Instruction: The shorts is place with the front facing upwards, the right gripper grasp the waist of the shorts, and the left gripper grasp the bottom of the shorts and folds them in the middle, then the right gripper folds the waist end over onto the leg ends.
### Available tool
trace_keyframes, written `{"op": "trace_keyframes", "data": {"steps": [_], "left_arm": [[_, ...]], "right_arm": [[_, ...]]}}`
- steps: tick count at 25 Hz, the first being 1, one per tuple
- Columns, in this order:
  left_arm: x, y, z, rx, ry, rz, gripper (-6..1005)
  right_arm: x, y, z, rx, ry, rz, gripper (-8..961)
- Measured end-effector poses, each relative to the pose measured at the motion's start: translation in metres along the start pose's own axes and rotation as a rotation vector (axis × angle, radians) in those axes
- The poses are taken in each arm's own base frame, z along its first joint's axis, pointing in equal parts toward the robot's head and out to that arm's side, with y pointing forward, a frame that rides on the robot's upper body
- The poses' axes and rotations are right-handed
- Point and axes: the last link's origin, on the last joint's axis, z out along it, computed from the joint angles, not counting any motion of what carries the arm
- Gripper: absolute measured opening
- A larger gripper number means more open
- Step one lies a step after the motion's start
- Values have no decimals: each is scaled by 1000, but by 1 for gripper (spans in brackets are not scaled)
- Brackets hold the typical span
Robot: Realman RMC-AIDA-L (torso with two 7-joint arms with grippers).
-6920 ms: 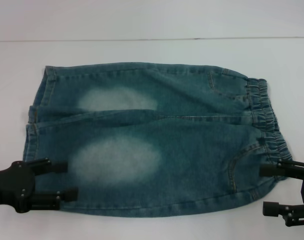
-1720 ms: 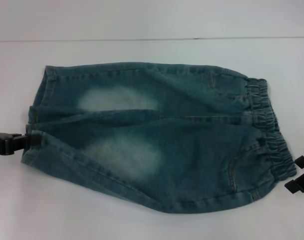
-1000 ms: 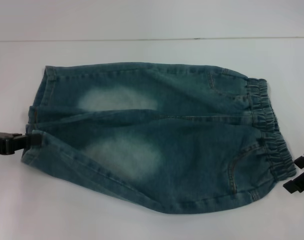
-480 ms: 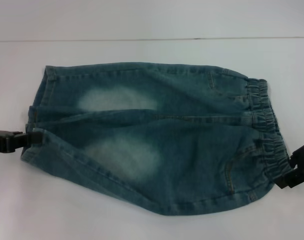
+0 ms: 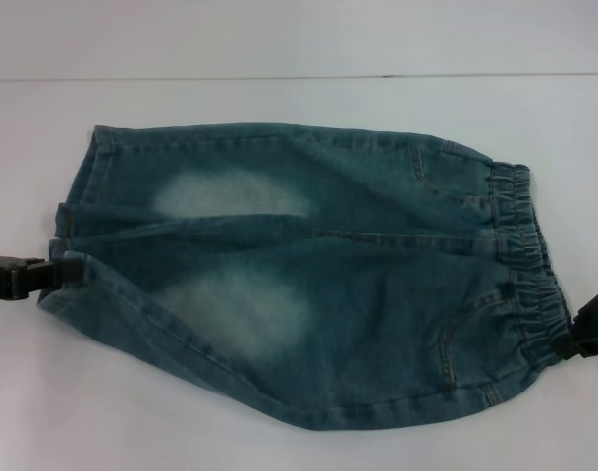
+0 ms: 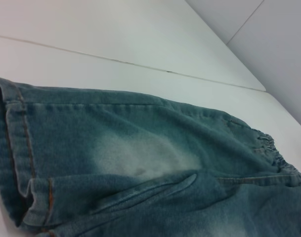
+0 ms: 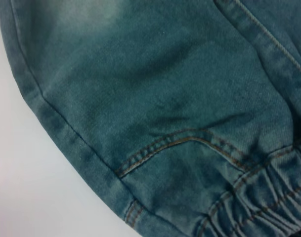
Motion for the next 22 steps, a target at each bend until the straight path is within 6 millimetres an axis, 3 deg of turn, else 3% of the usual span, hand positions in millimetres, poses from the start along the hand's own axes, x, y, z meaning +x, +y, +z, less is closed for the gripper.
{"op": "trace_keyframes", "data": {"steps": [6,15,22], "left_arm": [[8,-1,-3,8,3,-2,50],[47,11,-19,-31,91,-58,50],[85,-6,-4,55,182,-114,49]], "right_arm": [[1,0,-2,-2,-18,4,58],[10,10,-37,-136,-339,109,35],[24,-1,-31,-172,-501,312,34]]}}
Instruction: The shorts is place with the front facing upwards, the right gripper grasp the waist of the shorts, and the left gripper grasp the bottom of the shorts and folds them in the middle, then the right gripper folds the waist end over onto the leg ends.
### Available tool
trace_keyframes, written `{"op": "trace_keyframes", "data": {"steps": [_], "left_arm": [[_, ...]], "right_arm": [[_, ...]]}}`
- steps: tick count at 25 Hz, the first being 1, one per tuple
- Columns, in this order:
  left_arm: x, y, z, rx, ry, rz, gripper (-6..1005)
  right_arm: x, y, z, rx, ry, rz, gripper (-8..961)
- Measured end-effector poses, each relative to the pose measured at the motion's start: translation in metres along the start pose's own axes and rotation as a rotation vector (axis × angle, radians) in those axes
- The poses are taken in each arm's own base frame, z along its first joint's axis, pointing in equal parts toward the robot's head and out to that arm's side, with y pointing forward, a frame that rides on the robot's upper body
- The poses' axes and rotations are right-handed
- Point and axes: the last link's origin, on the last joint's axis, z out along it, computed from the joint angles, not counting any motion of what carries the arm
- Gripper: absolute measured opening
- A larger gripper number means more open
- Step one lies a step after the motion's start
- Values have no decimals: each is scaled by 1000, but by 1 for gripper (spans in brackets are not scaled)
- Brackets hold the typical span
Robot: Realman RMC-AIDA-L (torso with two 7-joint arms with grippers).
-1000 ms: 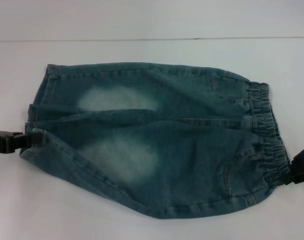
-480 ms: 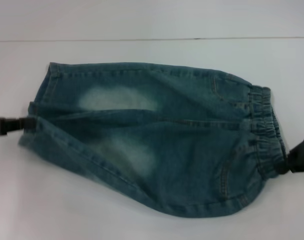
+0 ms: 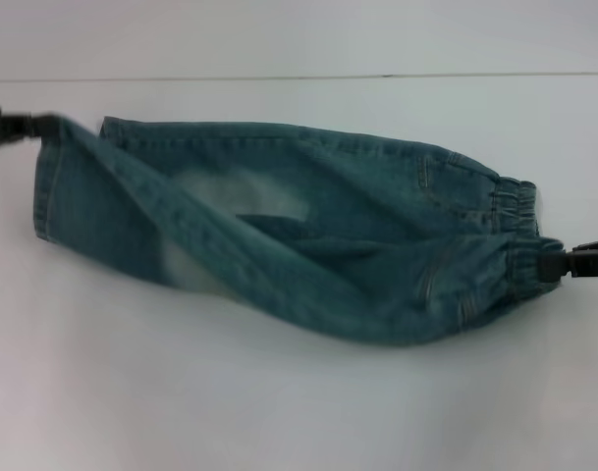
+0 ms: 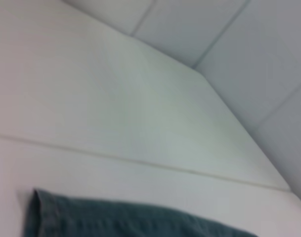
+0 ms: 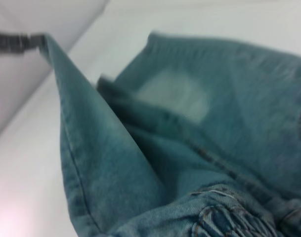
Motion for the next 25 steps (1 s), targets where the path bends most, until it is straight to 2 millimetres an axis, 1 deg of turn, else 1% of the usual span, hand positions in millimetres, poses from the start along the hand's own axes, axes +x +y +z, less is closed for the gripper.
{"op": "trace_keyframes", "data": {"steps": [3,6,9,13,18,22,24,25], "left_arm": [[16,-4,13,53,28,14,49],[26,-7,27,114,25,55,49],[31,-11,37,183,31,91,49],[36,-16,50,266,46,140,50],[37,-19,63,325,47,182,49],[35,-17,72,348,43,228,50],[35,-16,75,352,46,258,50],[34,-15,77,355,48,272,50]], "right_arm": [[6,-10,-1,-1,-90,80,34],[13,-19,-2,0,-172,155,34],[17,-26,1,7,-225,197,35],[16,-36,5,68,-286,223,35],[9,-48,17,167,-331,209,35],[0,-53,28,232,-384,143,34],[-9,-56,32,267,-432,84,34],[-9,-56,32,267,-432,84,34]]}}
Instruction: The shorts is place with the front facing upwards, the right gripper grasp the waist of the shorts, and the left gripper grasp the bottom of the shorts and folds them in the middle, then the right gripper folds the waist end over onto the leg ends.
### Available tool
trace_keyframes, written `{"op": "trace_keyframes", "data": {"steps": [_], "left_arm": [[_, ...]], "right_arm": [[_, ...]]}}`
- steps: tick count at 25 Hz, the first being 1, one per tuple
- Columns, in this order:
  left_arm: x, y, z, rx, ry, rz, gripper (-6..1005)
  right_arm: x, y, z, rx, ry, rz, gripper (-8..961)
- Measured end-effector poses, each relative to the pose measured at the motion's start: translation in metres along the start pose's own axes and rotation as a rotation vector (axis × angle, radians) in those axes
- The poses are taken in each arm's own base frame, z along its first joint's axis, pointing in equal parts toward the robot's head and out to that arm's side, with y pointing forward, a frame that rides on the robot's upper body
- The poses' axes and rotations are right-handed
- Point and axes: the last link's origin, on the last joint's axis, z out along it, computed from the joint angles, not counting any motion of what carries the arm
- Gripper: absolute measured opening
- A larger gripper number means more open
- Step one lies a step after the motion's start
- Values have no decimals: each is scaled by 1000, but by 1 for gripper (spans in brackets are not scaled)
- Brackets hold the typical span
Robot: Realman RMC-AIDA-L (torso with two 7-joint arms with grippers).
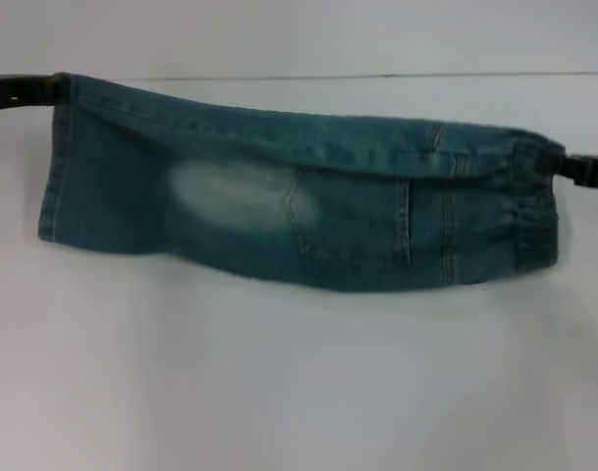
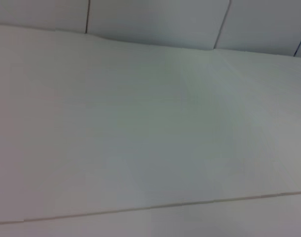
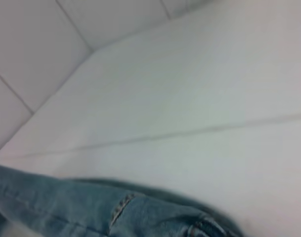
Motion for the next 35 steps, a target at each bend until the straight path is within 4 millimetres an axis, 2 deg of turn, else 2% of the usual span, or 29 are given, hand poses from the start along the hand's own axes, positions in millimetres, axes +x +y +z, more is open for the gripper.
{"op": "trace_keyframes", "data": {"steps": [8,16,23,29,32,35], "left_arm": [[-3,2,5,32,16,38,49],[-10,-3,8,81,27,45,50],[-17,-5,7,157,71,58,241],[-20,-1,7,148,70,71,476],[-23,3,6,128,67,64,621],[-27,11,0,60,74,62,681]], "right_arm": [[-16,1,22,38,-79,-120,35],[-17,7,47,72,-29,-161,36],[-13,0,46,122,-34,-142,40],[-16,-10,37,162,-48,-111,213],[-26,-14,28,174,-64,-99,454],[-42,-19,11,165,-79,-79,600]]}}
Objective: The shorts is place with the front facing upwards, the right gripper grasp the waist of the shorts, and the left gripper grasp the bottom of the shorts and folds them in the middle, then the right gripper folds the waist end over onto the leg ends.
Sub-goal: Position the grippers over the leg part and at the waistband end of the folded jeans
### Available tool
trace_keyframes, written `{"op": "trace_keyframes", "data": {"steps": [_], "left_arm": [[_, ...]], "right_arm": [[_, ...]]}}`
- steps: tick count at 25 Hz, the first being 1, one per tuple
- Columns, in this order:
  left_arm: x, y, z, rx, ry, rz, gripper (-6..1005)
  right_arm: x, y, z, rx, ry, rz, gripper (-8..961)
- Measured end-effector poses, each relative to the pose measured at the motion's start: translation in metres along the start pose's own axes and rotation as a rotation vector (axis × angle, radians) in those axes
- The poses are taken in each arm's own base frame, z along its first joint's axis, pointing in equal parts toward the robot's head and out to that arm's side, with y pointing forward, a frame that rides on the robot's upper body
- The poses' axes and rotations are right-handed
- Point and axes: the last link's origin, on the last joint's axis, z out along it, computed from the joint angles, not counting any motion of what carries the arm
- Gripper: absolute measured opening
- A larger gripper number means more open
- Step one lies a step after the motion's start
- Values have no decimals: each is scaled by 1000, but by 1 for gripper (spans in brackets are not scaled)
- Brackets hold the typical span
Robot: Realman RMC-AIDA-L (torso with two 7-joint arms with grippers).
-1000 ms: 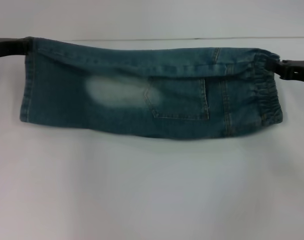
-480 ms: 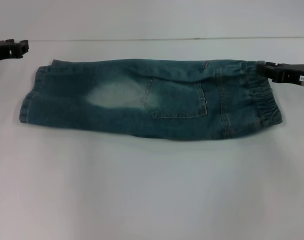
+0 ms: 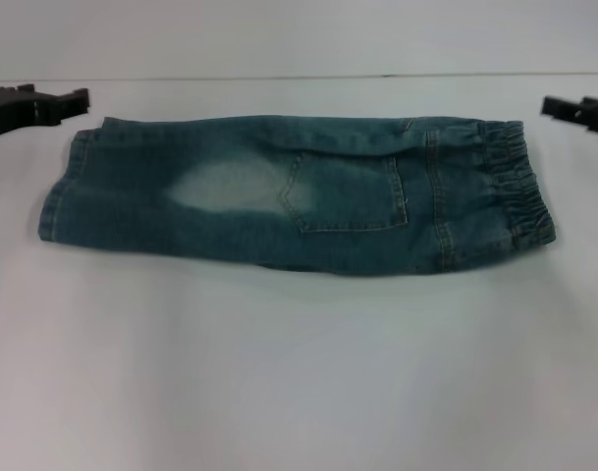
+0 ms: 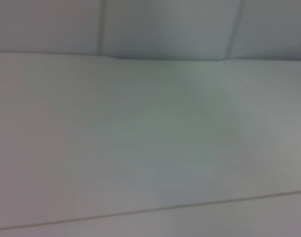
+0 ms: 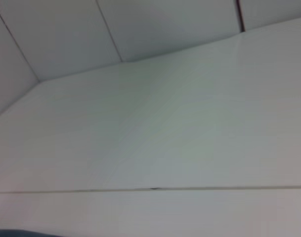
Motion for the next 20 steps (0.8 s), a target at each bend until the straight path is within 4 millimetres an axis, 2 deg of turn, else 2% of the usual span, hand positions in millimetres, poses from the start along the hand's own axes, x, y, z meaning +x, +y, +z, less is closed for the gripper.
{"op": "trace_keyframes", "data": {"steps": [3,8,9,12,14,20], "left_arm": [[-3,15,-10,-145,14,14,742],[-10,37,-32,-442,2,17,842],[-13,44,-38,-534,-25,25,855],[-15,52,-44,-623,-45,29,893],[-16,58,-47,-676,-47,17,919],[-20,65,-45,-720,-52,-22,919]], "right_arm": [[-17,-3,-16,-63,34,13,733],[-37,5,-39,-196,214,-3,911],[-40,9,-41,-211,255,-9,919],[-51,20,-42,-205,366,-39,944],[-56,28,-34,-151,475,-57,952],[-59,40,-16,-75,589,-105,950]]}}
